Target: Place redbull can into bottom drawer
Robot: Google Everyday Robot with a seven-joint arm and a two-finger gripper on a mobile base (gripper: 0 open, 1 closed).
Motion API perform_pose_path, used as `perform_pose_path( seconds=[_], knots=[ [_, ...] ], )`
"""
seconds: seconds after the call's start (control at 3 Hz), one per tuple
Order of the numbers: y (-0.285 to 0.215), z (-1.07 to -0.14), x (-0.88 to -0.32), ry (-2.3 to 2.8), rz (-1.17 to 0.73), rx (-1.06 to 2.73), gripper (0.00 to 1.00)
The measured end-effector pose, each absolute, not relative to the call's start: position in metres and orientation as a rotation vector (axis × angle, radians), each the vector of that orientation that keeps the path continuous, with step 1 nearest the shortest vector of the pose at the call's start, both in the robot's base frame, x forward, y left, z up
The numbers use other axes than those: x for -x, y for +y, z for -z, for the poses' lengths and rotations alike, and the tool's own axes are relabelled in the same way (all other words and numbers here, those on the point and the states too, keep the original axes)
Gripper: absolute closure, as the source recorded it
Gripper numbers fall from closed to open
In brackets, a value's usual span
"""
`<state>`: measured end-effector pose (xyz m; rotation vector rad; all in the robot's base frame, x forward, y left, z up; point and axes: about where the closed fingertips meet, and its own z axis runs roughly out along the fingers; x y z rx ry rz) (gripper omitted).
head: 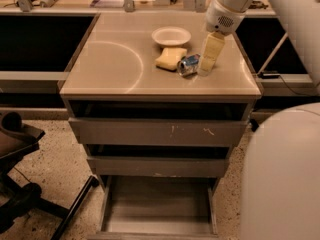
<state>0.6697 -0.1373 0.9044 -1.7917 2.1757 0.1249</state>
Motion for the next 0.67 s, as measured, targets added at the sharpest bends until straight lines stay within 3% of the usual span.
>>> perform_pose_path(
  seconds=[0.33,0.67],
  knots=[
    [-0.1354,-0.8789,-0.7082,2.145,-0.193,1.744,0.00],
    [-0.1329,-0.8764,-0.7132,2.137,-0.189,1.735,0.00]
  ],
)
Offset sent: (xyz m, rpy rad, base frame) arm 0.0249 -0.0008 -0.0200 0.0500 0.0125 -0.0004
